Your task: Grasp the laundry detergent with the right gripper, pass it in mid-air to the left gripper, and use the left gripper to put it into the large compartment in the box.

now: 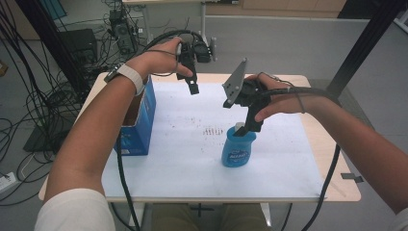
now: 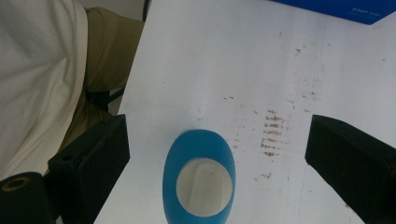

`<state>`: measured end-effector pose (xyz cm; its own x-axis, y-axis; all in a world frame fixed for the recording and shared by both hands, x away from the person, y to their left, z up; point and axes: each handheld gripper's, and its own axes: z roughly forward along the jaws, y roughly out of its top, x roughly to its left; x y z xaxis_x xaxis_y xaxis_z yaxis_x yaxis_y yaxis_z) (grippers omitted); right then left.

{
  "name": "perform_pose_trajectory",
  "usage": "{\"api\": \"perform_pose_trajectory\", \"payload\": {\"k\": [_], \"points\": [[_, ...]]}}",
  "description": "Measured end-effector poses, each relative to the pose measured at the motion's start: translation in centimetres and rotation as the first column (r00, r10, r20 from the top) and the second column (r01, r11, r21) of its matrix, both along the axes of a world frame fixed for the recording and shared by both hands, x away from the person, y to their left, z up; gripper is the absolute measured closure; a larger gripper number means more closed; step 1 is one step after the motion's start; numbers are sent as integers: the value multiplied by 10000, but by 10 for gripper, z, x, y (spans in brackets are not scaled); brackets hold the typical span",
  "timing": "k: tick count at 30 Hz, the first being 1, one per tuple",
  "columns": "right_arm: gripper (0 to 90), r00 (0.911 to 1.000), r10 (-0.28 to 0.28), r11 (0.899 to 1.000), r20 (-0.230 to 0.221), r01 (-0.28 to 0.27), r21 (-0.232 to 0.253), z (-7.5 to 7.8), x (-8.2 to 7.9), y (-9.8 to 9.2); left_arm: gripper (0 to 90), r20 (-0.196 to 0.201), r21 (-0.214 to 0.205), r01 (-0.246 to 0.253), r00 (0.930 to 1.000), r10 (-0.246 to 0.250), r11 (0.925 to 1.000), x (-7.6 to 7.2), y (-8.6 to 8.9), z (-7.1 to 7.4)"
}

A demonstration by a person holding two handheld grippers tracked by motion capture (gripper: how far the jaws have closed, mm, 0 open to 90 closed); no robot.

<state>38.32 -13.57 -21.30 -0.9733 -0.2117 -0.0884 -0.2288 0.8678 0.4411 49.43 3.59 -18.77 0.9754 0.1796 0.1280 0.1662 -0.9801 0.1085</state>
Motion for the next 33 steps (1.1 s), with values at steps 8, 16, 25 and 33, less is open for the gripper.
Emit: {"api": "perform_pose_trajectory", "payload": {"k": [8, 16, 25, 33], "points": [[50, 9998, 156, 9997, 149, -159, 205, -3, 1, -12, 86, 6, 21, -9, 10000, 9, 10000, 0, -1, -1], [42, 9997, 57, 9991, 250, -67, 423, -8, 3, -26, 86, 6, 6, -9, 10000, 9, 10000, 1, -1, -1], [42, 9997, -125, 9988, 191, 116, 474, -18, 7, -39, 86, 1, 3, -31, 10000, 31, 10000, 2, 0, -1], [42, 9996, -260, 9985, 82, 256, 491, -24, 8, -47, 86, 21, -22, -59, 10000, 59, 10000, 2, 0, -1]]}}
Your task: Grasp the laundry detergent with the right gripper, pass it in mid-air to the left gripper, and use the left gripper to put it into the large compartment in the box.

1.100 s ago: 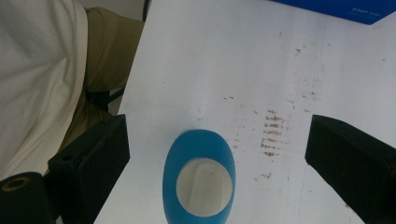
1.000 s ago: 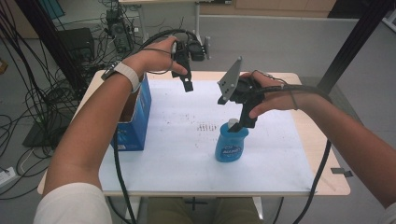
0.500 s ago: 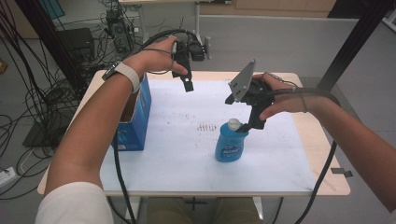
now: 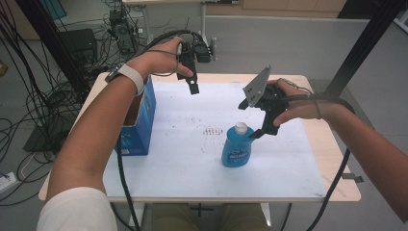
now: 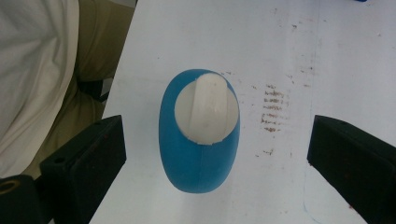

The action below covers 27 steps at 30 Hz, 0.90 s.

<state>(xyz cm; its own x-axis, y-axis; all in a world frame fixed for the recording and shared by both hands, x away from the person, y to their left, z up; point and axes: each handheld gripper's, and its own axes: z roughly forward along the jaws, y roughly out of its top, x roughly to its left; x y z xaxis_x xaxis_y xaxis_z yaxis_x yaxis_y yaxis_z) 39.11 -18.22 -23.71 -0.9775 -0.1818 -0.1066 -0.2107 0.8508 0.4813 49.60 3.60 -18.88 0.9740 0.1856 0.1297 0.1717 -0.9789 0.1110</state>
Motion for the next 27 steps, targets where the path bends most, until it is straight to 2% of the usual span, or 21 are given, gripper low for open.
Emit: {"api": "perform_pose_trajectory", "payload": {"k": [12, 27], "points": [[45, 9993, -317, 9994, -203, 319, 112, -16, 2, -15, 87, 12, 7, 28, 10000, -28, 10000, 0, -1, -1], [49, 9976, -522, 9971, -447, 545, 532, -31, 4, -27, 87, 15, 30, 30, 10000, -30, 10000, 0, -1, -2]]}}
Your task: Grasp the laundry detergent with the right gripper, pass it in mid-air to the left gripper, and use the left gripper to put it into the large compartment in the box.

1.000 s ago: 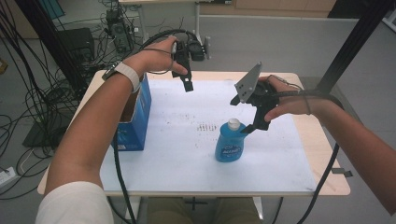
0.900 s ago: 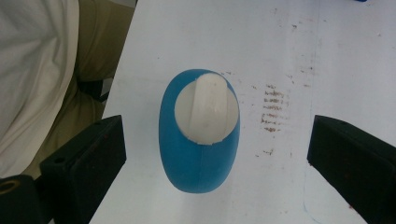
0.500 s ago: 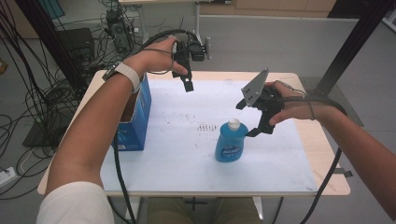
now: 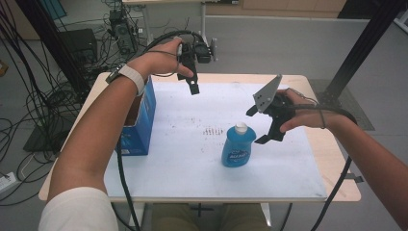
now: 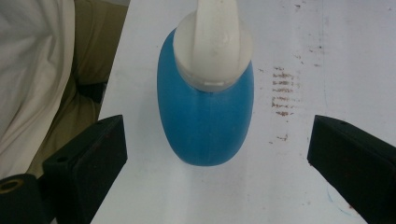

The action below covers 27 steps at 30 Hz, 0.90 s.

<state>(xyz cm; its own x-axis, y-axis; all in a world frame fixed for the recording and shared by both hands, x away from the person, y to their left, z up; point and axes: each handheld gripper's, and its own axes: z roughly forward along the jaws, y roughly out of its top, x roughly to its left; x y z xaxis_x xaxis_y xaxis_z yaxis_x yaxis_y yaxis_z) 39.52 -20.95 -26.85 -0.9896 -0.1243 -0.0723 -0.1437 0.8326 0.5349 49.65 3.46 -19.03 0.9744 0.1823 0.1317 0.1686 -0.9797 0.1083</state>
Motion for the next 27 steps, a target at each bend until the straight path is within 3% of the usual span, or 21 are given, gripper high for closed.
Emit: {"api": "perform_pose_trajectory", "payload": {"k": [27], "points": [[43, 10000, 49, 9977, -40, -46, 670, -25, 3, -10, 88, -47, -49, -95, 9999, 95, 9999, 1, 1, -3]]}}
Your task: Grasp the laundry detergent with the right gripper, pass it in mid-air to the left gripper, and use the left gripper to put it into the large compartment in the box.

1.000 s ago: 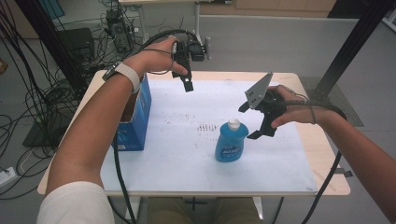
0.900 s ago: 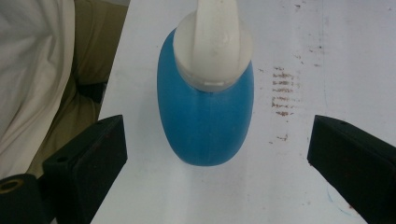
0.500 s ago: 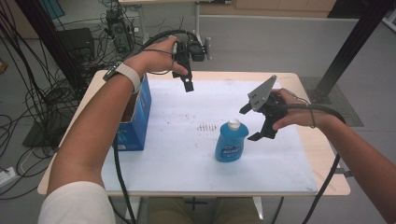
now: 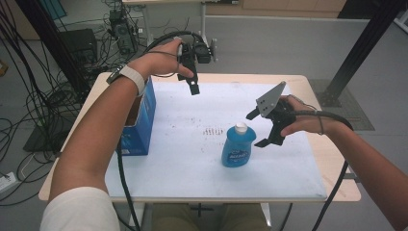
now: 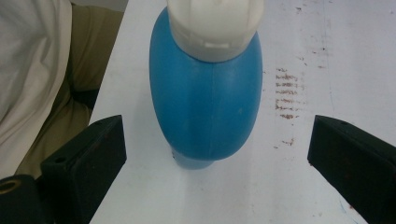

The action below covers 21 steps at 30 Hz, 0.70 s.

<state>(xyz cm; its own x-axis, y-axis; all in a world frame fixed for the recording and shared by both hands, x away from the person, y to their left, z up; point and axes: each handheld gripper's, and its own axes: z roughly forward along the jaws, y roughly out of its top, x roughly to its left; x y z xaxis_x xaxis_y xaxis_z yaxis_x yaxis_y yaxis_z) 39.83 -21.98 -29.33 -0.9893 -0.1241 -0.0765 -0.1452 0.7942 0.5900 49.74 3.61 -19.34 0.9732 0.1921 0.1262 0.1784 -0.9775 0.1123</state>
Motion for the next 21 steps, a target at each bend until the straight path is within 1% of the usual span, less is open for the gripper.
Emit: {"api": "perform_pose_trajectory", "payload": {"k": [4, 7, 18, 19, 21], "points": [[44, 10000, 37, 9998, -15, -37, 207, -4, 1, -1, 89, -40, 8, -11, 10000, 12, 10000, 0, 1, -3], [45, 10000, 54, 9996, -72, -52, 271, -7, 1, -1, 90, -22, -38, -10, 10000, 10, 10000, 0, 1, -3], [45, 9997, 117, 9986, -232, -104, 522, -19, 3, -1, 90, -36, 8, -50, 10000, 50, 10000, 0, 2, -3], [45, 9997, 134, 9987, -191, -125, 486, -20, 3, -1, 90, -36, 4, -52, 10000, 52, 10000, 0, 2, -4], [44, 9997, 141, 9981, -209, -128, 595, -21, 4, -1, 91, -32, -2, -57, 10000, 57, 10000, 0, 2, -4]]}}
